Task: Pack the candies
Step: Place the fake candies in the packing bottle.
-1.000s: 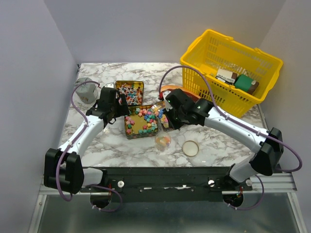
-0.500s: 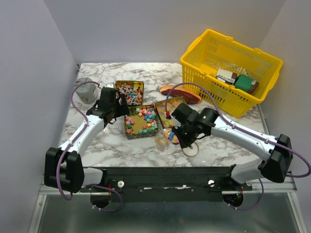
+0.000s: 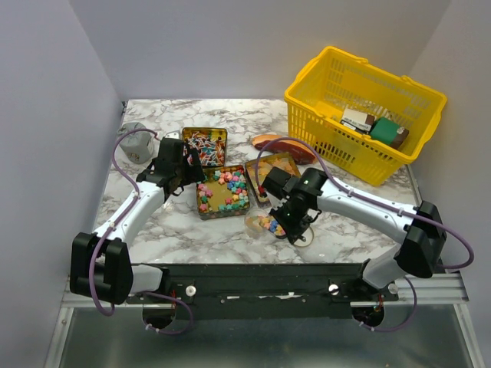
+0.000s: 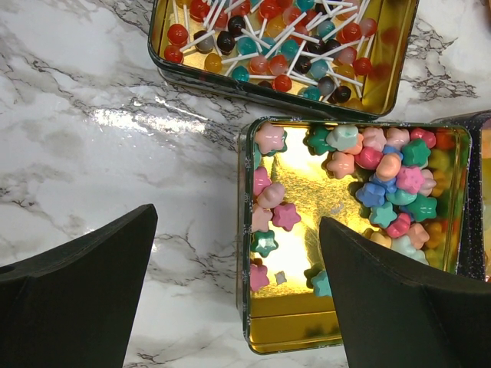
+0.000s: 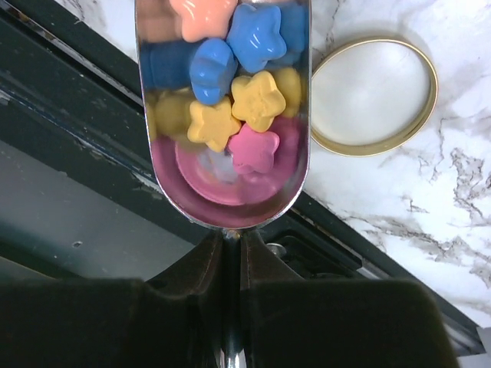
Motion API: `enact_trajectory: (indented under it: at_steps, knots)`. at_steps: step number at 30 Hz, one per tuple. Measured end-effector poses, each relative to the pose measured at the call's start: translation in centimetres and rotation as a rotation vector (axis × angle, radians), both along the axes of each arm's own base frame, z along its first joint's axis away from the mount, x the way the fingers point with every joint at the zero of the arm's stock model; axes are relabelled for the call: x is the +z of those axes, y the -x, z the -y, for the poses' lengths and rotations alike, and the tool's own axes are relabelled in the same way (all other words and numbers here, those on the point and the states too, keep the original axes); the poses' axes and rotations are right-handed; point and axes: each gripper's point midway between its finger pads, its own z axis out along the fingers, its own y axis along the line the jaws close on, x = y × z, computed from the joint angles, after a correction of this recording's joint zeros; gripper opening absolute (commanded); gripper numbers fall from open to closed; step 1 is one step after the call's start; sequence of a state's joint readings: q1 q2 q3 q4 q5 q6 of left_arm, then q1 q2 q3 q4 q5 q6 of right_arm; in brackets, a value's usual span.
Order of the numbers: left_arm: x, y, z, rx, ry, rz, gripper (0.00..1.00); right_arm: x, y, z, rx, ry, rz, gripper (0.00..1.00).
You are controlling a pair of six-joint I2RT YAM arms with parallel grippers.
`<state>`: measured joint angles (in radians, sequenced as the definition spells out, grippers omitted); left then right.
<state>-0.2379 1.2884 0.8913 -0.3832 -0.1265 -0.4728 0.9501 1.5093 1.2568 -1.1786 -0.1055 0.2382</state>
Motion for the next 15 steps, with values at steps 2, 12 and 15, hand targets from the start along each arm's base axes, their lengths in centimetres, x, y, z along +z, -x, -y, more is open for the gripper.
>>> enact_trajectory:
  at_steps: [2, 12, 15]
  knots:
    - [0.02, -0.01, 0.0, 0.002, 0.001, 0.0, 0.99, -0.09, 0.1, 0.08, -0.009, 0.016, -0.013, 0.01]
    - [0.01, -0.02, 0.0, 0.004, 0.002, 0.0, 0.99, 0.48, 0.64, 0.67, -0.031, 0.049, -0.04, 0.01]
    - [0.01, -0.02, 0.0, 0.004, 0.002, 0.0, 0.99, 0.58, 0.75, 0.82, -0.031, 0.055, -0.044, 0.01]
